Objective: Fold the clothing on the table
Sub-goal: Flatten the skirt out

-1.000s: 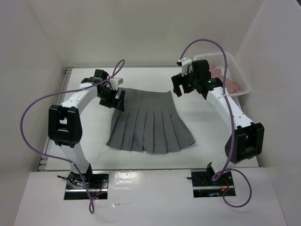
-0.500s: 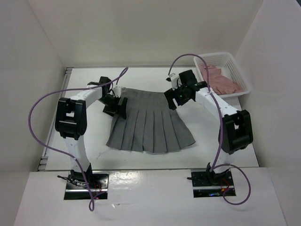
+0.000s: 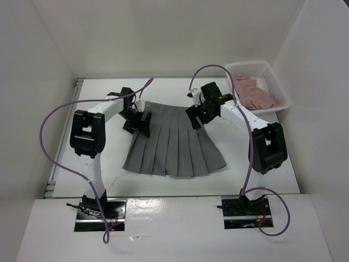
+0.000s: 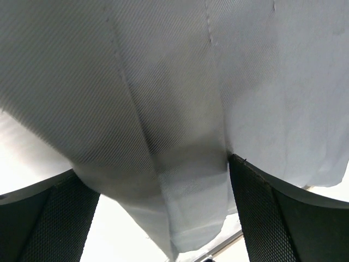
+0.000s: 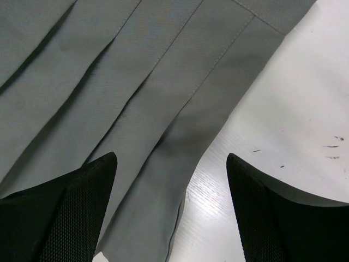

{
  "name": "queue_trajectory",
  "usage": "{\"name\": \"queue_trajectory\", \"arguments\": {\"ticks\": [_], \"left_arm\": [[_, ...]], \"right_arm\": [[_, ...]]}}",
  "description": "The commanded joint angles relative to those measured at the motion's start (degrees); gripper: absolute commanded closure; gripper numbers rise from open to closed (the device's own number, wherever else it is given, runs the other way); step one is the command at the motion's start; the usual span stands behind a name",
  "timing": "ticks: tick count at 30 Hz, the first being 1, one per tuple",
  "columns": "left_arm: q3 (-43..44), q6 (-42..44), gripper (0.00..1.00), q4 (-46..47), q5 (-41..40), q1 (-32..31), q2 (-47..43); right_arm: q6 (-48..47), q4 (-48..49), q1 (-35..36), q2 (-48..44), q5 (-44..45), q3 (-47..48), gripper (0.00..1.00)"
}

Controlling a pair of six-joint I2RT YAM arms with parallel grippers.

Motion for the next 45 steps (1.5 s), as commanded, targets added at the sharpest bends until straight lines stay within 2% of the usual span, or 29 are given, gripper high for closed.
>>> {"name": "queue_trajectory", "arguments": {"ticks": [1,4,12,16,20,25,30,33,45], "left_arm": [[0.9,-0.2,0.00,2.3,-5.2,-1.2,5.8],[3.4,-0.2,0.00,2.3,-5.7,-1.2,5.8],[11.1,1.1,0.00,-0.2,-5.7,-1.2,-3.4],[13.9,1.1,0.00,-2.0,-2.6,1.6,-6.9],[12.3,1.1,0.00,3.6,-0.7,3.7,-9.0],[10.4,4.3,0.02,4.6,4.3,3.7,0.9],[10.3,9.9,0.10,5.9,8.9,4.2,3.6],[11.0,12.4,0.11,5.3,11.9,4.2,5.9],[14.0,10.4,0.10,9.6,17.9,7.8,9.6]], "right_arm": [[-0.9,-0.9,0.5,1.1,0.9,2.5,0.15],[-0.9,-0.4,1.1,1.6,1.9,2.5,0.15],[-1.4,0.7,1.1,0.4,3.9,2.5,0.15],[-1.4,1.8,1.1,-1.3,5.2,2.5,0.15],[-1.9,3.3,-0.1,-1.3,6.7,2.5,0.15],[-2.5,4.5,-5.0,1.9,4.2,4.4,0.18],[-3.0,5.8,-7.6,4.9,2.4,4.9,0.19],[-3.0,7.2,-8.9,6.1,1.1,5.5,0.19],[-3.5,9.5,-10.5,11.6,-2.5,8.3,0.23]]}}
